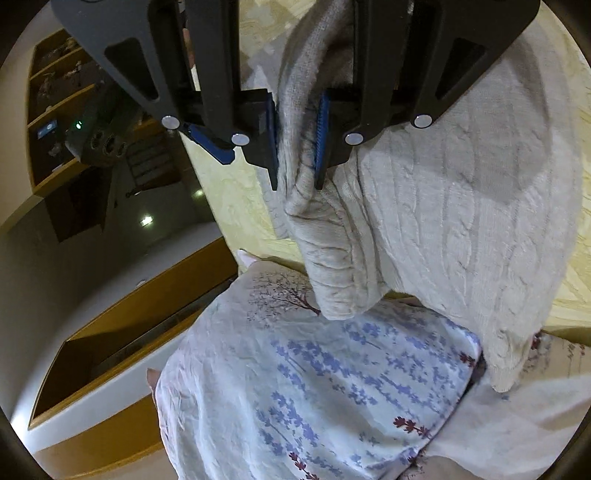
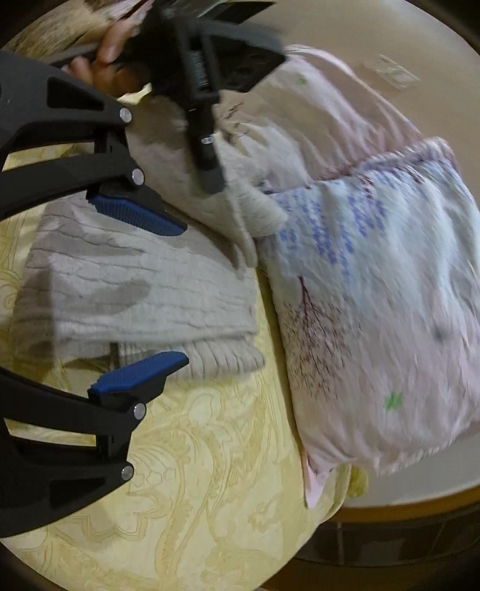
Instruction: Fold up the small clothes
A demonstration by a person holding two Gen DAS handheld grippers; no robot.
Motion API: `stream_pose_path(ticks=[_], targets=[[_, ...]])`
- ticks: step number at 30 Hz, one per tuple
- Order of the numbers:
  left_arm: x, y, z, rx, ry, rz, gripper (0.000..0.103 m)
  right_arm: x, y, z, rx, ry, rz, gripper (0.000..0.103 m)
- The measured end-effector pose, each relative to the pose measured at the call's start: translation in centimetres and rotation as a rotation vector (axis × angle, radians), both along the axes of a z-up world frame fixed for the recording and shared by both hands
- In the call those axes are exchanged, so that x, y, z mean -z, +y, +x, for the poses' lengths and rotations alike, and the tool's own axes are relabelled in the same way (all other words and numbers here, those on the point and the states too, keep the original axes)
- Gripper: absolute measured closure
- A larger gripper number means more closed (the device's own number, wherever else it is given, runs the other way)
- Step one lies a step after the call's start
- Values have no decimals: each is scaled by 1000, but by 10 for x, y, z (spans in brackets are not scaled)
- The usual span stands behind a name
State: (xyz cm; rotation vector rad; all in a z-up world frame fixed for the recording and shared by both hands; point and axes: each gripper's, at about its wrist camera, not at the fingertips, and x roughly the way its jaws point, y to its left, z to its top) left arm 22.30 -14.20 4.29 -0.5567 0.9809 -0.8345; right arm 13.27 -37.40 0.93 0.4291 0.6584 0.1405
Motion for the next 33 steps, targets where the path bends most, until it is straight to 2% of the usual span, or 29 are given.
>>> stream_pose_path(ticks=[3,5,6,7,9,10,12,14,18,21,22,25,28,33], targets=[[5,-2,3,-5,30,-34,86,-3,-10,5,-27,-5,136,38],[8,-1,3,3,53,-72,81,-2,-10,17,-94,24,260,38],[8,2,2,12,61,-98,73,0,-10,24,-123,54,314,38],[5,8,0,27,69,-132,55,2,-8,30,-148,81,354,38],[-4,16,-6,43,61,-182,38,7,0,44,-199,157,405,38],[-12,24,-11,36,39,-183,30,11,5,50,-207,200,411,38],[-25,42,-21,10,-30,-136,20,16,12,57,-230,257,422,38],[-32,56,-26,-31,-91,-79,19,22,17,62,-248,295,442,38],[-31,73,-31,-131,-165,137,19,28,22,68,-221,341,423,42],[-20,77,-23,-161,-158,208,19,25,28,74,-217,328,398,50],[-14,75,-20,-169,-145,231,19,27,32,77,-222,330,392,56],[-3,77,-16,-191,-124,281,19,31,36,82,-214,336,375,63],[3,75,-16,-193,-113,326,19,35,40,87,-210,326,357,83],[4,76,-14,-190,-93,321,16,15,40,77,-191,206,258,87]])
